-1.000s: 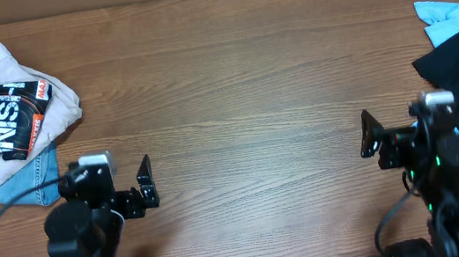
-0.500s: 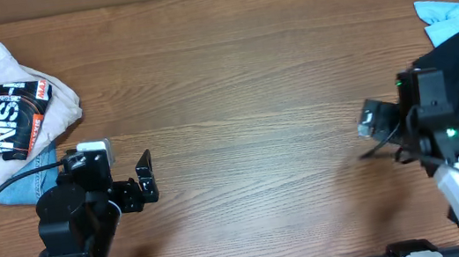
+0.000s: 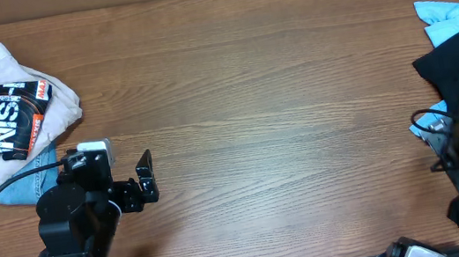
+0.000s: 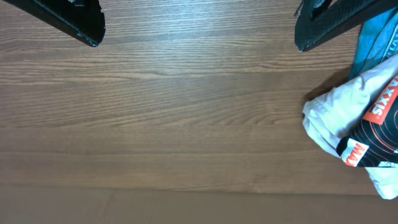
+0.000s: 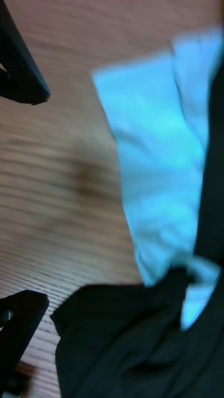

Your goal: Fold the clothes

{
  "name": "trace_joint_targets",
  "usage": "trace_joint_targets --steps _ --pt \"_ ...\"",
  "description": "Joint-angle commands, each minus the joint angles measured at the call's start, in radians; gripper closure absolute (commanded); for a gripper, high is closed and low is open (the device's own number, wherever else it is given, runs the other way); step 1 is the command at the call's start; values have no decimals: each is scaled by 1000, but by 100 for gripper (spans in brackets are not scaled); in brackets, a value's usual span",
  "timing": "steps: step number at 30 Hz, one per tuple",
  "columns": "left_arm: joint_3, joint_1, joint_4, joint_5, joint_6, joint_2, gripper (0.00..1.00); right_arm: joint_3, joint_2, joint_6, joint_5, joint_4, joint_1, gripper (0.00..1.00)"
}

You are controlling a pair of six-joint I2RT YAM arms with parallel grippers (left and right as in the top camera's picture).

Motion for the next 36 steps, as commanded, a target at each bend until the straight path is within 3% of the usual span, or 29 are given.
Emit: trace_joint_targets --steps 1,16,17,18,19,20,25,26,36 --pt "23 10 1 18 -10 0 0 -93 1 83 -6 55 -90 0" --pt "23 10 0 18 -10 0 0 -305 1 83 59 259 -295 2" --pt "23 10 0 18 -10 0 0 -306 1 83 58 262 -296 8" --pt "23 10 0 18 -10 0 0 -306 1 82 59 263 -296 20" --pt "23 10 -2 18 -10 0 0 -306 1 82 59 264 -296 36" --pt "23 10 -6 18 -10 0 0 -306 1 82 58 263 -296 59" --pt "23 10 -10 18 -10 0 0 -306 1 82 55 263 -296 92" --pt "23 10 -10 18 -10 0 0 -306 1 82 55 263 -296 96" --pt "23 10 -9 17 -10 0 0 -291 -1 18 -81 262 -296 96"
